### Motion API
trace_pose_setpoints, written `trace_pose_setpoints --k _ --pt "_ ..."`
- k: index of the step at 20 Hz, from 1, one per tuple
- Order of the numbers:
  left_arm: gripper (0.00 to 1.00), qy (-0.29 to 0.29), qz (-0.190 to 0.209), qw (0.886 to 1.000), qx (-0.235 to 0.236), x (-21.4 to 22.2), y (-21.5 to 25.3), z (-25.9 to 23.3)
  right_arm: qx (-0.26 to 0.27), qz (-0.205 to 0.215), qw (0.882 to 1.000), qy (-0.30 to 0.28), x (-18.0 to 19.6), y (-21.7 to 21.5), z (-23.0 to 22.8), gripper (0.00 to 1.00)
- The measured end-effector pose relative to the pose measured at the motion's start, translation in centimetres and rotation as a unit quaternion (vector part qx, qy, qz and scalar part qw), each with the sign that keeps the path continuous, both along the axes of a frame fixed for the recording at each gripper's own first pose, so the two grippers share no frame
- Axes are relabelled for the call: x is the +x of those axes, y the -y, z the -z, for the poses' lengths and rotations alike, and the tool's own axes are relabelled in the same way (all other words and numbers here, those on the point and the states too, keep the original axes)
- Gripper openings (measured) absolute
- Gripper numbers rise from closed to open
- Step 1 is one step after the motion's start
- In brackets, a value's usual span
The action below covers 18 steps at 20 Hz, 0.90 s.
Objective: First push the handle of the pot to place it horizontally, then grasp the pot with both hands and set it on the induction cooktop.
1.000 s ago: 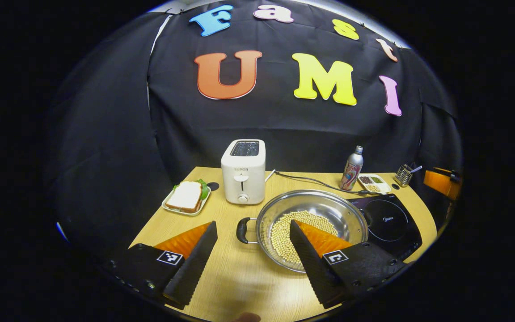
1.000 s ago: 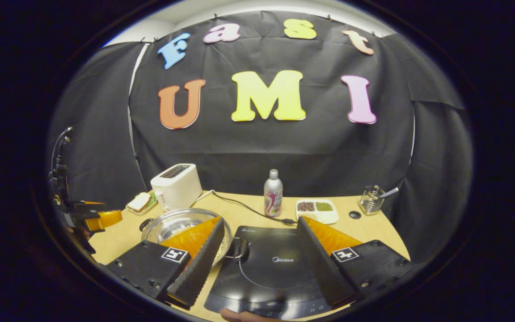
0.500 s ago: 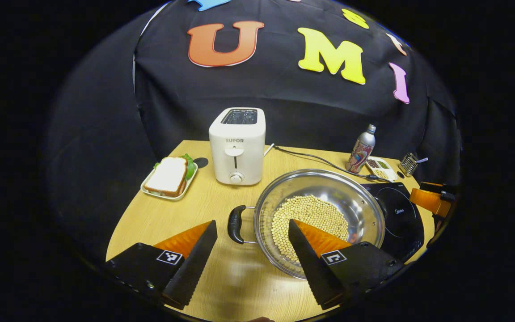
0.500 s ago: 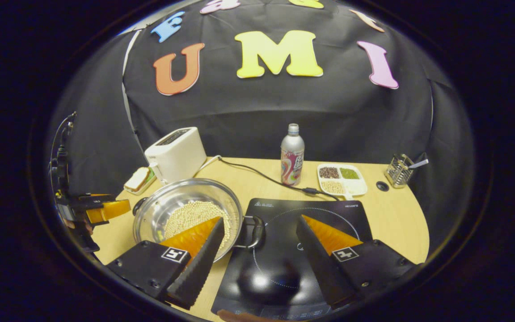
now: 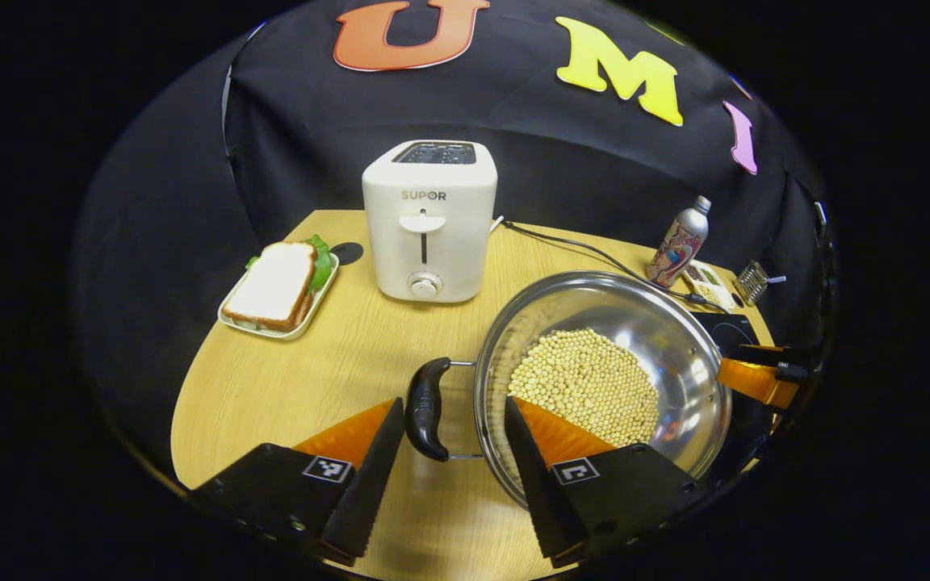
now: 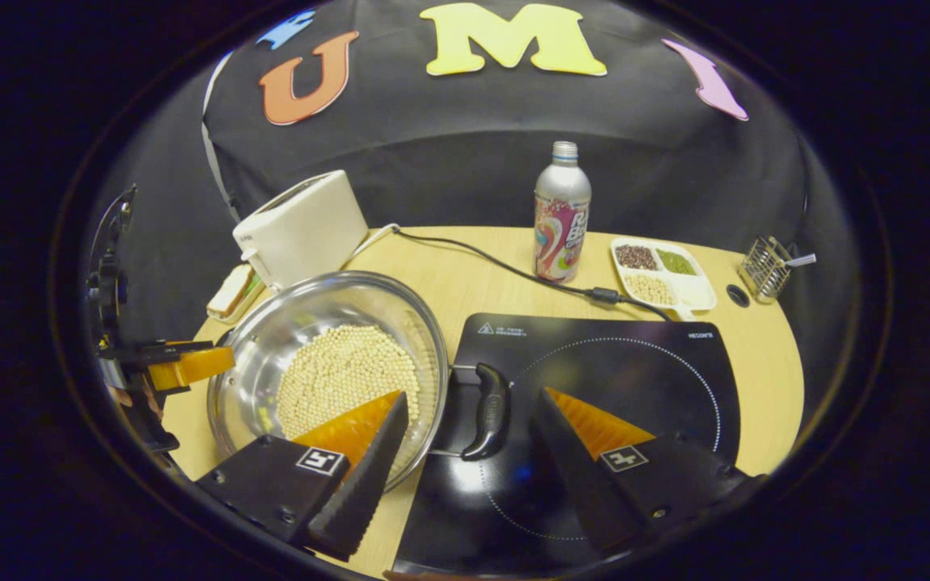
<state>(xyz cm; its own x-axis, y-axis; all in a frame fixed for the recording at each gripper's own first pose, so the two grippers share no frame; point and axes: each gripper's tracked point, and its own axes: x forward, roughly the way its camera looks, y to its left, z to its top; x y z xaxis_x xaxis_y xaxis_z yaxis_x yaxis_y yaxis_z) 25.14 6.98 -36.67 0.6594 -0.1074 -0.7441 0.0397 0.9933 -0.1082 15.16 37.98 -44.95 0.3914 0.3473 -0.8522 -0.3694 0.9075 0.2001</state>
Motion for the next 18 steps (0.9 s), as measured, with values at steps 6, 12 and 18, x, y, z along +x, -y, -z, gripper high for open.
trace_pose_setpoints --k 6,12,18 --pt "0.61 -0.017 0.019 1.0 0.001 0.7 0.0 0.3 -0.019 0.005 0.999 -0.027 0.1 -0.6 1.2 0.86" --pt "0.63 -0.049 0.045 0.998 0.011 0.8 0.1 1.5 -0.055 0.014 0.998 -0.035 0.3 -0.8 1.5 0.7" --pt "0.59 -0.052 0.034 0.998 0.011 0.7 0.2 1.5 -0.045 0.009 0.999 -0.029 0.6 -0.8 1.4 0.61"
